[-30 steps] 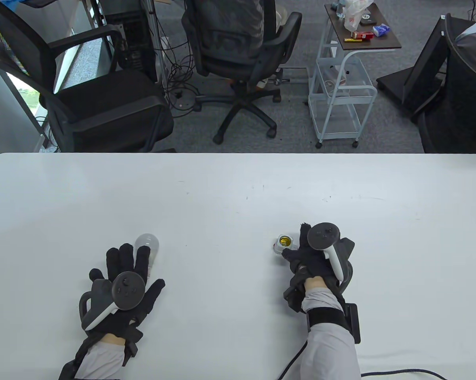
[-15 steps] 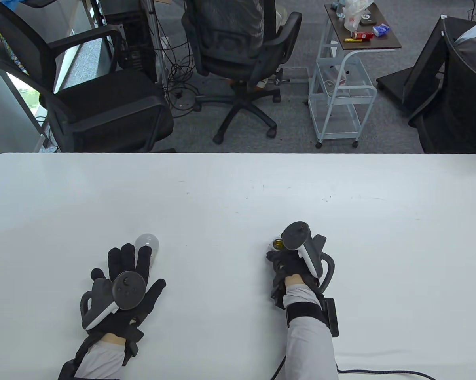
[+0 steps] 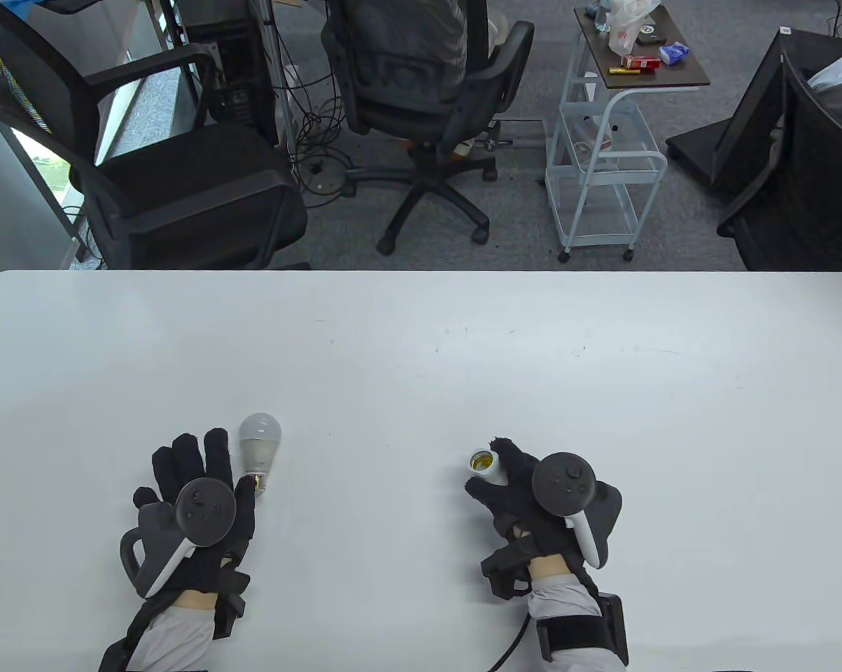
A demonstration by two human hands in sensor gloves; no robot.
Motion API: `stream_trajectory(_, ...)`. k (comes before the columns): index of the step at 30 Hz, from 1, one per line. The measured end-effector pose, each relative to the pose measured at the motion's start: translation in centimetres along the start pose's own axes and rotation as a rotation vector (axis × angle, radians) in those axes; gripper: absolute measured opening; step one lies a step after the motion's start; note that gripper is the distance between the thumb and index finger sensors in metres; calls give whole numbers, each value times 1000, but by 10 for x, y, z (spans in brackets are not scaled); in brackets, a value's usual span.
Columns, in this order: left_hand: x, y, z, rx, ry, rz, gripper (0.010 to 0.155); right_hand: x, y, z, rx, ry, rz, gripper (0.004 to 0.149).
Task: Screw light bulb into light bulb socket (Screw with left hand)
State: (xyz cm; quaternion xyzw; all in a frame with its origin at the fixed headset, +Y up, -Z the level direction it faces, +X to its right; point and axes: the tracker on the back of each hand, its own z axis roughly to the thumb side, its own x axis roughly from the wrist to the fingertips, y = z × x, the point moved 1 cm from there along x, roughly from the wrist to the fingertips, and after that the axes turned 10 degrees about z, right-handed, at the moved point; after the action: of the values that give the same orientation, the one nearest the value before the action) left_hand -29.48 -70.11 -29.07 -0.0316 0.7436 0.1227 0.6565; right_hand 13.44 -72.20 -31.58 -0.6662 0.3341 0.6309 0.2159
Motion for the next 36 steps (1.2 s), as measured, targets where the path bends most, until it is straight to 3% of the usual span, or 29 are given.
stream_trajectory(7, 12, -25, 8, 65, -2, -117, 74, 1, 4, 0, 26, -19, -23, 67)
stream_trajectory(13, 47, -25, 9, 119, 57, -157, 82, -8, 18, 22, -111, -96, -81, 66)
stream_trajectory(17, 69, -24, 12, 85, 103, -188, 88, -7, 23, 29, -151, -129, -51, 66)
stream_trajectory(22, 92, -33, 22, 182, 119, -240, 93, -6, 21, 27, -118, -140, -39, 66)
stream_trajectory(26, 100, -48, 31, 262, 155, -309, 89, -5, 16, 25, -77, -137, -41, 66)
stream_trajectory(31, 102, -58, 35, 323, 174, -209, 87, -6, 16, 26, -71, -144, -38, 66)
stream_trajectory(36, 103, -49, 37, 257, 174, -163, 86, -9, 16, 31, -78, -177, -50, 66)
